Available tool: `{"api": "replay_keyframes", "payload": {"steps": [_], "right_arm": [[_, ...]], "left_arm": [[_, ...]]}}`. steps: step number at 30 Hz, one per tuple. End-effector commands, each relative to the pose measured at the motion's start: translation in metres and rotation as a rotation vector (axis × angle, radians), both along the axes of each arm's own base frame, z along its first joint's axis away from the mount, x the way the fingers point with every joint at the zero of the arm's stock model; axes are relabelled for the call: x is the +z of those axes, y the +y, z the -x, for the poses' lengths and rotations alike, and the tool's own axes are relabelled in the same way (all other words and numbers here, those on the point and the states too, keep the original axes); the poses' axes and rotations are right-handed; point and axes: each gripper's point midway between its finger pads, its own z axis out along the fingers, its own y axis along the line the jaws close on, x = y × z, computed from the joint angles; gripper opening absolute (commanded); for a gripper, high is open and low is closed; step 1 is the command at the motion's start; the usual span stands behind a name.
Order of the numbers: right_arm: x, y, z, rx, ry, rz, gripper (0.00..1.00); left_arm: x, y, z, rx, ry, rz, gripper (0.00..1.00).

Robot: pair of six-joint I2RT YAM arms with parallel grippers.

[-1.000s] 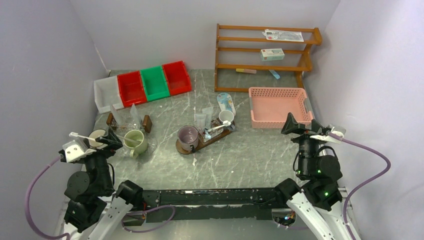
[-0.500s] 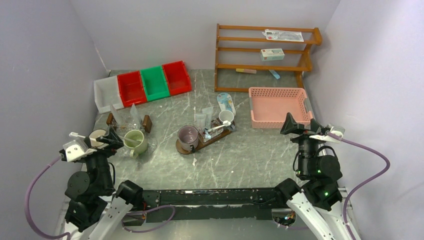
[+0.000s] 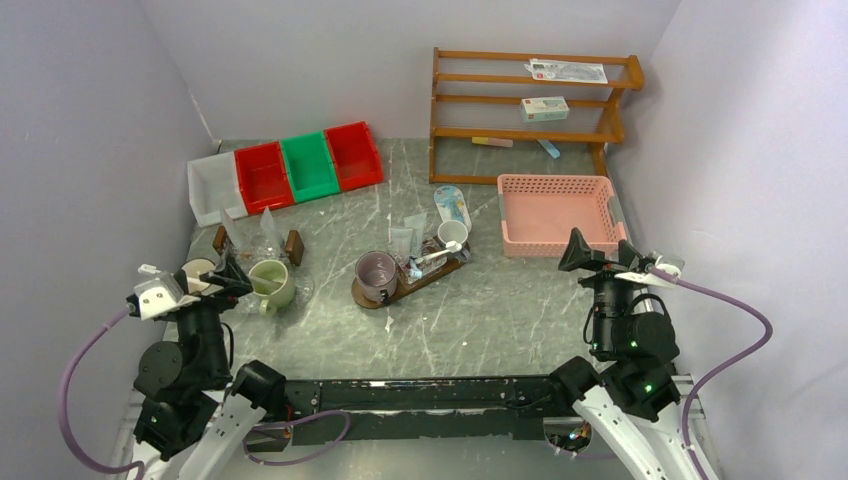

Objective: Prepare toiletry sets of a toothbrush and toothpaste on the tray
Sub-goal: Reset both arms

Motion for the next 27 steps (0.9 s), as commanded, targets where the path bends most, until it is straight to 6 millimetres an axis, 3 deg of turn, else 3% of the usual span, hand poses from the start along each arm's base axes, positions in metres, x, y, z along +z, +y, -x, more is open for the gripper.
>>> {"api": "replay_keyframes", "payload": {"steps": [1, 27], "right_arm": [[-0.0004, -0.003, 0.0022, -0.01, -0.012, 0.01, 1.0], [-0.004, 0.0031, -0.0015, 0.014, 0.0, 0.029, 1.0]], "left_arm": [[0.0035, -0.0048, -0.0021, -0.026, -0.022, -0.017, 0.97], [0.0024, -0.008, -0.0042, -0.039, -0.021, -0.034, 0.97]]}}
